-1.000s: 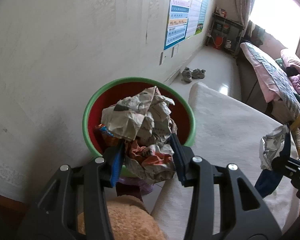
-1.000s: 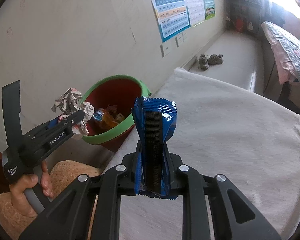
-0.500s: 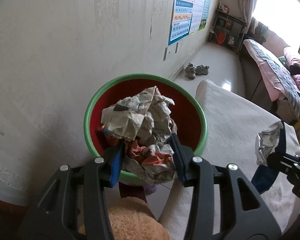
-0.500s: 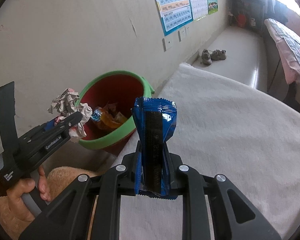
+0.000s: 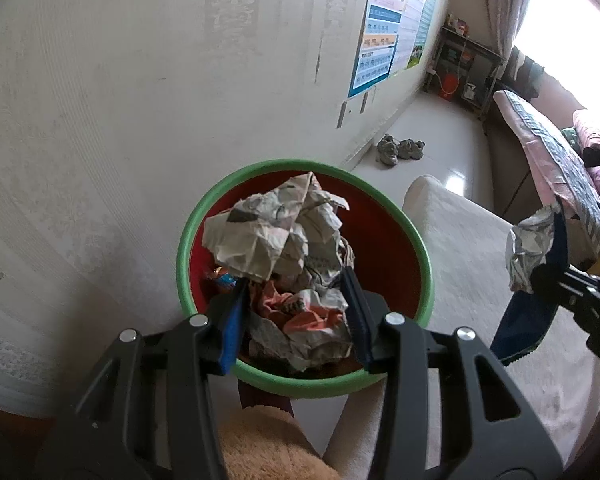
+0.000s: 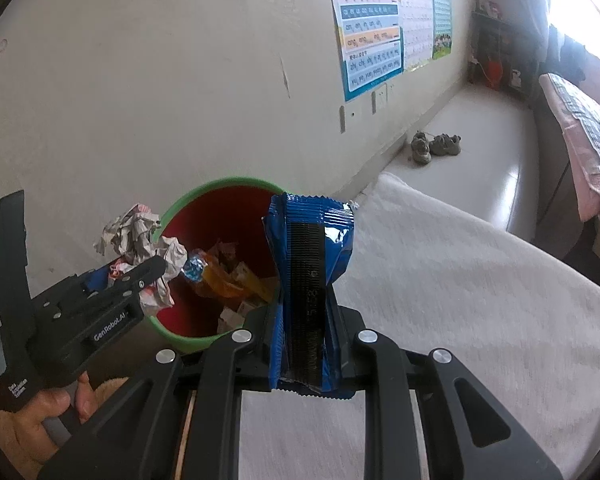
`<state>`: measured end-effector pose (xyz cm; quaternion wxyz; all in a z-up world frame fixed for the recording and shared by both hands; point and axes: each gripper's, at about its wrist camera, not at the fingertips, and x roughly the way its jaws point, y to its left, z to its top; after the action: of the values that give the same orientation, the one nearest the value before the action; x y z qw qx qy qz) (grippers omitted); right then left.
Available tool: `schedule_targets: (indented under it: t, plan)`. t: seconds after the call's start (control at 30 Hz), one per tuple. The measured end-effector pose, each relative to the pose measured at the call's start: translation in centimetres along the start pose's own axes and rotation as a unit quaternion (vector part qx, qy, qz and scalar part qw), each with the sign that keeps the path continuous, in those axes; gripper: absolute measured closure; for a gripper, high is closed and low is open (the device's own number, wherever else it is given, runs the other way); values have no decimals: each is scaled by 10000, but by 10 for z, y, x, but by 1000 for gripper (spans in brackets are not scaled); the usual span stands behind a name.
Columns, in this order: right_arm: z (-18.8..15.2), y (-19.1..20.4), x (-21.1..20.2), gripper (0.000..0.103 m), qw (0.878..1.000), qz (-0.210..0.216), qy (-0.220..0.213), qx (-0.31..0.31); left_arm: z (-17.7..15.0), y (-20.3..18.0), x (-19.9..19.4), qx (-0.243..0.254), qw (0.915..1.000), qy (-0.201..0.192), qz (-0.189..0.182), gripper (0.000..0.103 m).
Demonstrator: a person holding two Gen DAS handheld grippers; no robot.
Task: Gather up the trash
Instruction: 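Open the left gripper to drop the paper ball while the right gripper drops the blue wrapper into the bin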
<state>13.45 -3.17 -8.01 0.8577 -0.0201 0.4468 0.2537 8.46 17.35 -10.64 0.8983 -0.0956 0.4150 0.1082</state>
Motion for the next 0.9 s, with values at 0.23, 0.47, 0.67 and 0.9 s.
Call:
schedule_targets:
  t: [0.23,0.47,0.67,0.9]
  plan:
    - [8,9,6,84,9999,-10,-17,-126,2,6,6,-119,9999,55,-61,61]
    - [15,18,13,84,9997,-4,-27,-246,6,9,11,-229,9996,80,-116,61]
    - [15,17,19,84,9998,-20,37,-208,8,15,19,-314,9993,132,-134,61]
    - [24,15,28,84,9999,78,69,-137,10,28,32,-594,9977,277,-174,61]
